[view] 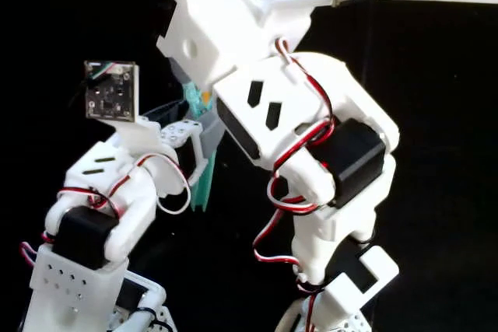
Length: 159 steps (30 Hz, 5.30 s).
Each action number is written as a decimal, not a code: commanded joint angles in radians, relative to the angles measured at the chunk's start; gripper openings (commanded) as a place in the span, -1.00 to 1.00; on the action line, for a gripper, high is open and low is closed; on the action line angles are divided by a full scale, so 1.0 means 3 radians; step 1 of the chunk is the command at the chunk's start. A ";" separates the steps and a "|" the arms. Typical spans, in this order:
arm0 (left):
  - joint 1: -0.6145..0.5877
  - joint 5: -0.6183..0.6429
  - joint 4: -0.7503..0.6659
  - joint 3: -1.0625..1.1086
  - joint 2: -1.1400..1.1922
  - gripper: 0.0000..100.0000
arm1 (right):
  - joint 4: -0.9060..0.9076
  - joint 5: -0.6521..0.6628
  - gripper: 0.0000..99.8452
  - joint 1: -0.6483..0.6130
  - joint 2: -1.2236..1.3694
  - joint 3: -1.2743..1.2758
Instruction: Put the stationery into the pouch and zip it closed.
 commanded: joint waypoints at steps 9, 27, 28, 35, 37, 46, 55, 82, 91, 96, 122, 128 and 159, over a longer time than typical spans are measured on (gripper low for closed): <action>0.0125 0.0005 -0.0215 0.0038 0.0366 -0.64 | -0.0079 -0.0015 -0.99 -0.0023 -0.0023 -0.0069; 0.0090 -0.0199 -0.0179 0.0289 0.0361 -0.98 | -0.0074 -0.0015 -0.99 0.0233 -0.0008 -0.0550; 0.0090 -0.0256 -0.0107 0.0289 0.0355 -0.98 | -0.0074 -0.0015 -0.99 0.0284 -0.0008 -0.0550; 0.0095 -0.0307 0.0501 0.0284 0.0330 -0.98 | -0.0095 -0.0015 -0.99 0.0770 0.0003 -0.0550; 0.0095 -0.0312 0.0614 0.0274 0.0330 -0.98 | -0.0095 -0.0015 -0.99 0.0974 0.0003 -0.0550; 0.0095 -0.0312 0.1054 0.0263 0.0325 -0.98 | -0.0335 -0.0015 -0.99 0.2069 0.0350 -0.0545; 0.0095 -0.0312 0.1207 0.0258 0.0325 -0.98 | -0.1199 -0.0015 -0.99 0.2565 0.1430 -0.0550; -0.0488 -0.0302 0.1202 0.0125 0.0335 -0.99 | -0.0632 -0.0015 -0.44 0.2989 0.1900 -0.0586; -0.0488 -0.0302 0.1181 -0.0028 0.0330 -0.99 | 0.0325 0.0777 -0.25 0.2841 0.1921 -0.0586; -0.0488 -0.0302 0.1181 -0.0371 0.0330 -0.99 | 0.0749 0.1064 -0.26 0.2683 0.1915 -0.0586; -0.0903 -0.0312 -0.0634 -0.0529 0.0366 -0.98 | 0.1905 0.1667 -0.31 0.1675 0.1900 -0.0545; -0.1133 -0.0777 -0.0711 -0.0514 0.0381 -0.98 | 0.1910 0.1662 -0.41 0.1501 0.1895 -0.0494; 0.0110 -0.0854 -0.1693 0.0212 0.1695 -0.65 | 0.1895 0.0849 -0.41 0.1568 0.0304 0.1537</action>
